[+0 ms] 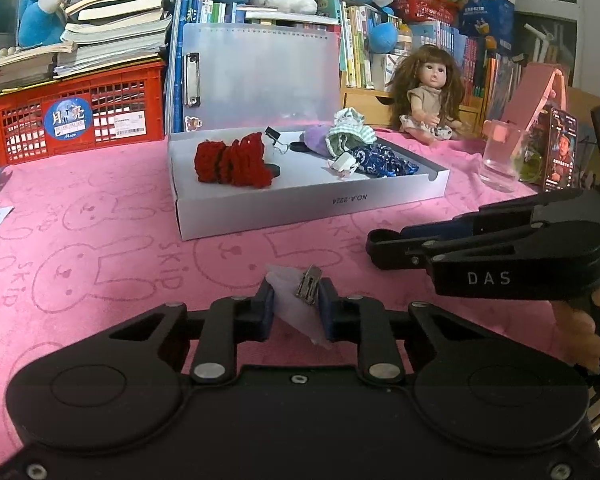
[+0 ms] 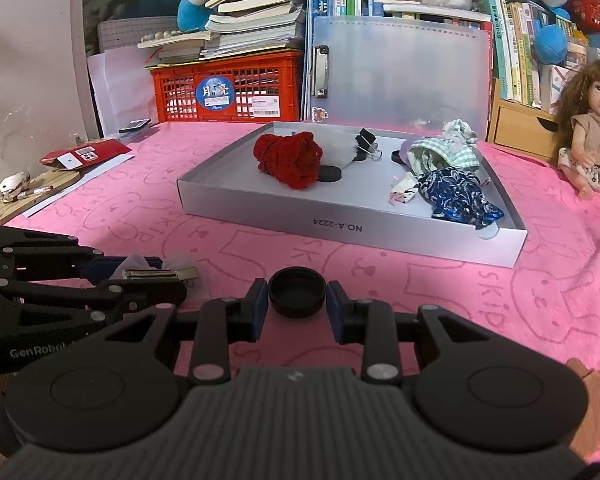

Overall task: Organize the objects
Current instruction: 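Grasp the pink-bow hair clip with the left gripper while the right grasps the black cap, then carry the hair clip and black cap over the white box with both grippers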

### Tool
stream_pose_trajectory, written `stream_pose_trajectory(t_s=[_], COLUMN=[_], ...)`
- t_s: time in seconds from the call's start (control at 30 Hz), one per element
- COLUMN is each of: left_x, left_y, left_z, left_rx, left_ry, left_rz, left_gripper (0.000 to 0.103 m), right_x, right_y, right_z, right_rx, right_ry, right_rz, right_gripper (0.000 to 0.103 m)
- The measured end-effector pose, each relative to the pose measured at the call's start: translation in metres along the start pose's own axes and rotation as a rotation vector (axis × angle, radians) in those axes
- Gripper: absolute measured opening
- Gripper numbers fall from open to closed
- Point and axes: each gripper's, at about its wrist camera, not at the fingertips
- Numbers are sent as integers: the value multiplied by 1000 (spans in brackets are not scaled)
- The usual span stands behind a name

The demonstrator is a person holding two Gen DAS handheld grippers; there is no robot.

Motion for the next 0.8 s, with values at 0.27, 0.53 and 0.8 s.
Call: stream_pose_trajectory(t_s=[0.27,0.53,0.8], left_x=[-2,-4,-4], left_y=[6,12,24], left_z=[1,0,1], left_rx=[-13,-29,-56], left_ry=[3,7,21], left_rz=[-5,-8,-3], left_gripper=[21,21,21], right_x=[-5,-7,-9], right_y=[0,1,5], right_z=[-1,-3,-6], right_rx=[-4,-11,-24], right_ry=[-12,-16,-27], right_rz=[28,36,42], right_gripper=[37,37,37])
Point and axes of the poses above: each gripper's, at about its wrist camera, not at the fingertips, and z roughly the way its jaws point, x to its left, y to its top, and after that the axes turned 5 degrees about -y, right-handed
